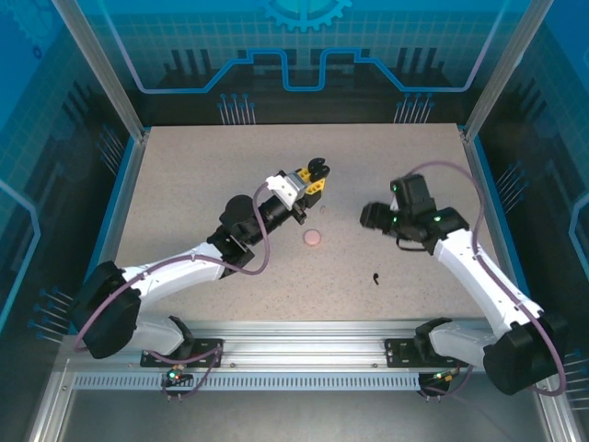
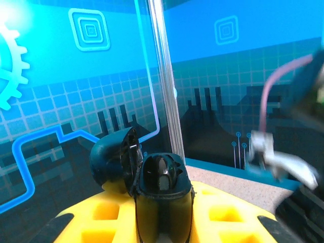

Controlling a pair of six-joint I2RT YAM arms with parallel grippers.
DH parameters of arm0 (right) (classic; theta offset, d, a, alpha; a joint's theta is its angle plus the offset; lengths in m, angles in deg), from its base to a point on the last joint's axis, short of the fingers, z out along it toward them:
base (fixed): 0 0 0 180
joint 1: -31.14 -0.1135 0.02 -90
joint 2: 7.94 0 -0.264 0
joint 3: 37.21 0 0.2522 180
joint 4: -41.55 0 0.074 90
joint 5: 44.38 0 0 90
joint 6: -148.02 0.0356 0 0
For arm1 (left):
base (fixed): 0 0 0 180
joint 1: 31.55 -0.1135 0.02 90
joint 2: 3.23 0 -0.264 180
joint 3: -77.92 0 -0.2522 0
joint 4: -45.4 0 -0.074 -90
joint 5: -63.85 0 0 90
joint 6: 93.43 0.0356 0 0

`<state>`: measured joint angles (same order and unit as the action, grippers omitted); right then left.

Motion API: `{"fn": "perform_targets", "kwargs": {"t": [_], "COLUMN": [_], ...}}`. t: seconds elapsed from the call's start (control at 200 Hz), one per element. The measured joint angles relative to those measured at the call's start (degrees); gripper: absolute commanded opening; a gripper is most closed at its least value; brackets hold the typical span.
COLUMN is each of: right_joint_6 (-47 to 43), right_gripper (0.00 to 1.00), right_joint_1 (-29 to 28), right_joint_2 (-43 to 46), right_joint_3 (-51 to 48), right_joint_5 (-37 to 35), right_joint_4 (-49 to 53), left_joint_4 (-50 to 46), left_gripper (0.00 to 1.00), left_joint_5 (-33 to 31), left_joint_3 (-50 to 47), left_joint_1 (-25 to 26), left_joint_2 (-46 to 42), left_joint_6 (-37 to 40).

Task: Insert wireless bluetooth earbuds into charging case

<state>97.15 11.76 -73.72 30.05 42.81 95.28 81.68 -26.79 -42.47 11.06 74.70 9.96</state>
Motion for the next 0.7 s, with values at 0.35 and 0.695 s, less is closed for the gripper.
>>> {"fn": "perform_targets", "kwargs": {"t": [0.35,0.695], "right_joint_6": [7.19,8.11], "right_gripper": [0.54,0.41], "right_joint_1": [-4.92,-7.13], "right_joint_2": [-1.95,-9.55], "right_joint_3": [-14.25,-14.51], "right_joint_5": [-4.61,-5.84], "right_joint_4": [1.44,-1.75], "left_joint_4": [-0.04,-0.04], "left_gripper": [0.00,0.00], "left_joint_5": [0.00,0.00], "left_joint_3": [-1.05,-1.14], "left_joint_1": [0.00,0.00], "left_joint_2": [-2.14,-2.27], "left_joint_6": [-1.46,-1.51]}}
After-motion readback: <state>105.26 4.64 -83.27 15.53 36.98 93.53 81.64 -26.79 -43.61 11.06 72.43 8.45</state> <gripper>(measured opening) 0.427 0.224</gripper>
